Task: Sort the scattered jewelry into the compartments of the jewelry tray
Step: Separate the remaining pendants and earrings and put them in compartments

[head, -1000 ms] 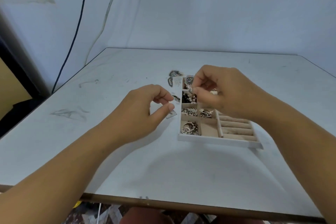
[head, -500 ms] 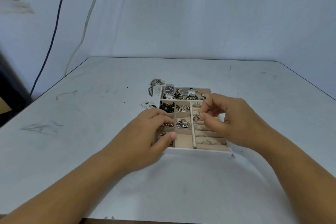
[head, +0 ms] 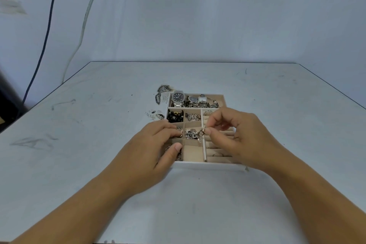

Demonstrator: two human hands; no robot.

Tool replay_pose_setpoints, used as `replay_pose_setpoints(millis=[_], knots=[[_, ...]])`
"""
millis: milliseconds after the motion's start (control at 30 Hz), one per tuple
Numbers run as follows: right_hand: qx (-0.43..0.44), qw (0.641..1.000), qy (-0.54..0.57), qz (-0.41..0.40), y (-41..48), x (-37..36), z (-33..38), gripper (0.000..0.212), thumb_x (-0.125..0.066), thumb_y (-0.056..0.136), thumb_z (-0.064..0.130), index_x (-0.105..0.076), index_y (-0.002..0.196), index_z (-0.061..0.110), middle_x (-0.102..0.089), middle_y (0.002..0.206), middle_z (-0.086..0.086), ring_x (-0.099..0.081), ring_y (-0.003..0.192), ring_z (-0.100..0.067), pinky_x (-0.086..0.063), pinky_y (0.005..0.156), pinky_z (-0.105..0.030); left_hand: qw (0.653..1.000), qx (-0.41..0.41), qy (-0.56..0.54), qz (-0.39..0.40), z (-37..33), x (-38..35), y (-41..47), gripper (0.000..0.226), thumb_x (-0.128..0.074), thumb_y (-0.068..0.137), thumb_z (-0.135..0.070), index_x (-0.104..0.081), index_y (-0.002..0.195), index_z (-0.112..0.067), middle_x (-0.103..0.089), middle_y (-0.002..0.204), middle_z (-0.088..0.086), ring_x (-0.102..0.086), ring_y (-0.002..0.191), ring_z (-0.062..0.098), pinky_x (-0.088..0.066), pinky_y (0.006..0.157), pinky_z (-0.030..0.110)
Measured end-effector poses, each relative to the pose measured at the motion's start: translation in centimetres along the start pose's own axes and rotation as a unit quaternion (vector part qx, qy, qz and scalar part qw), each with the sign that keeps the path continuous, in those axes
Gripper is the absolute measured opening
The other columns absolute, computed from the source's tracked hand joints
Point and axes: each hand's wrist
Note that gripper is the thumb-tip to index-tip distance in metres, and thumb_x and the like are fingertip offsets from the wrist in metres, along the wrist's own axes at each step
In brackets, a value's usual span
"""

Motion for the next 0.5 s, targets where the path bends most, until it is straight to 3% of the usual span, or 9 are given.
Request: replay_pose_setpoints(millis=[233,367,500], knots=[[0.007,0.997,-0.064,0.039,-0.1,-0.8,-0.3,0.004,-0.065,0.08,0.033,-0.063,0.082,0.03,-0.062,0.091,0.018,-0.054,0.098,-0.004,-0.045,0.084,-0.026,1.0,0.003,0.004,0.003,0.0,-0.1,0.0,0.044,-0.035,0.093,-0.048,-0.058,0.124,-0.026,-0.05,0.126,-0.019,-0.038,0.123,-0.006,-0.027,0.099,0.005],[-0.006,0.994,-0.088,0.061,-0.2,-1.3,-0.5,0.003,-0.068,0.08,0.028,-0.067,0.079,0.029,-0.053,0.103,0.022,-0.043,0.112,-0.001,-0.036,0.088,-0.012,1.0,0.004,0.004,0.004,0.0,-0.2,0.0,0.045,-0.034,0.093,-0.049,-0.057,0.124,-0.027,-0.049,0.126,-0.02,-0.037,0.123,-0.007,-0.025,0.098,0.002],[-0.012,0.988,-0.128,0.09,-0.4,-1.4,-0.6,0.01,-0.063,0.086,0.03,-0.072,0.087,0.03,-0.048,0.115,0.019,-0.037,0.115,-0.003,-0.032,0.094,-0.021,1.0,0.006,-0.004,-0.002,0.1,-0.3,-0.1,0.046,-0.034,0.092,-0.049,-0.058,0.124,-0.026,-0.05,0.126,-0.019,-0.037,0.124,-0.007,-0.025,0.097,0.001]])
Point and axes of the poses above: each hand's wrist, its own y-axis towards the middle knuckle, its own x-axis out of the back of the hand, z = x × y
